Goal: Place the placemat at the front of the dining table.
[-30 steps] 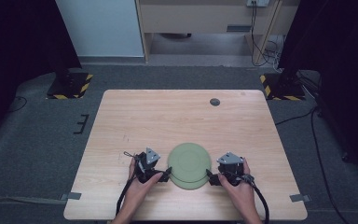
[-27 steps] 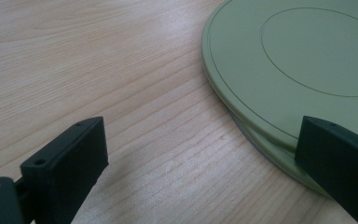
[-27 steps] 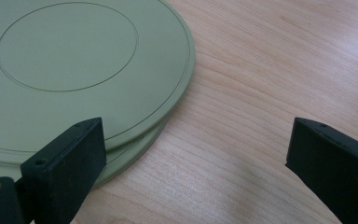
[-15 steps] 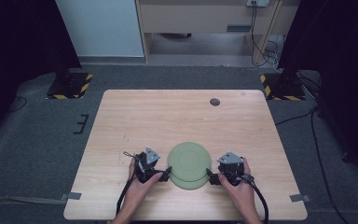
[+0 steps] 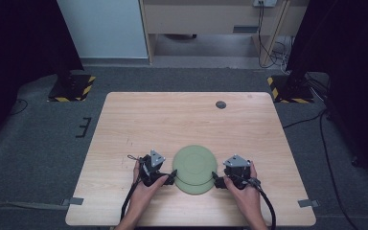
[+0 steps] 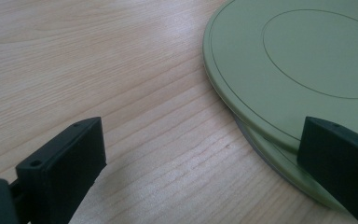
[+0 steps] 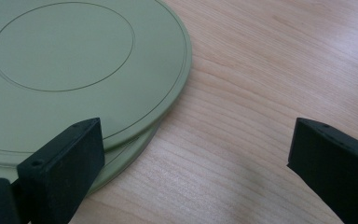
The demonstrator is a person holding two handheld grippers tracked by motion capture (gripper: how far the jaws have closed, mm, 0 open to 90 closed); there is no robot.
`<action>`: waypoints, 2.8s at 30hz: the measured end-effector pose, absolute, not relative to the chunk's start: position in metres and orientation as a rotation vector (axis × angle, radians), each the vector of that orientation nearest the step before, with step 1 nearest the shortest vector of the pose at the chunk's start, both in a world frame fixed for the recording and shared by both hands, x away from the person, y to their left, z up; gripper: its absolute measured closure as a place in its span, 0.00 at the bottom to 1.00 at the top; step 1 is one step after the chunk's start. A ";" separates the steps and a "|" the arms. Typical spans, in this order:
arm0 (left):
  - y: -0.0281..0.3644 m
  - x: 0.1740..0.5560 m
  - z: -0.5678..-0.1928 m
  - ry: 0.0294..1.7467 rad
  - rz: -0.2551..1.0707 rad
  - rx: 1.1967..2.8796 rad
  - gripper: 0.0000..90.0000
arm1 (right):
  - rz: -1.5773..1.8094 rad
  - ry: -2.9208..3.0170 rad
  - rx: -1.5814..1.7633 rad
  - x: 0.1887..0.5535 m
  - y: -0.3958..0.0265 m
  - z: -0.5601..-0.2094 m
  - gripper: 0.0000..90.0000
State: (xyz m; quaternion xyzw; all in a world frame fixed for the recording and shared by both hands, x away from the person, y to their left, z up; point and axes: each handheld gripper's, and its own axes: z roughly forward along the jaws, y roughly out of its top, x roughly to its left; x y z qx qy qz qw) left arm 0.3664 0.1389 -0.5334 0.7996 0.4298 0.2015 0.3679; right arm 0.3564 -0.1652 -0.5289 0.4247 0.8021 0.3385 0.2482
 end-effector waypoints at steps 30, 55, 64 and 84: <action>0.137 0.365 -0.533 1.099 0.517 2.062 0.03 | 0.919 2.211 1.142 0.354 -0.163 -0.528 0.05; 0.133 0.369 -0.534 1.118 0.536 2.047 0.03 | 0.934 2.181 1.172 0.361 -0.161 -0.531 0.03; 0.133 0.369 -0.534 1.118 0.534 2.051 0.01 | 0.930 2.180 1.164 0.359 -0.161 -0.530 0.04; 0.140 0.376 -0.523 1.094 0.531 2.058 0.03 | 0.901 2.268 1.156 0.377 -0.174 -0.508 0.06</action>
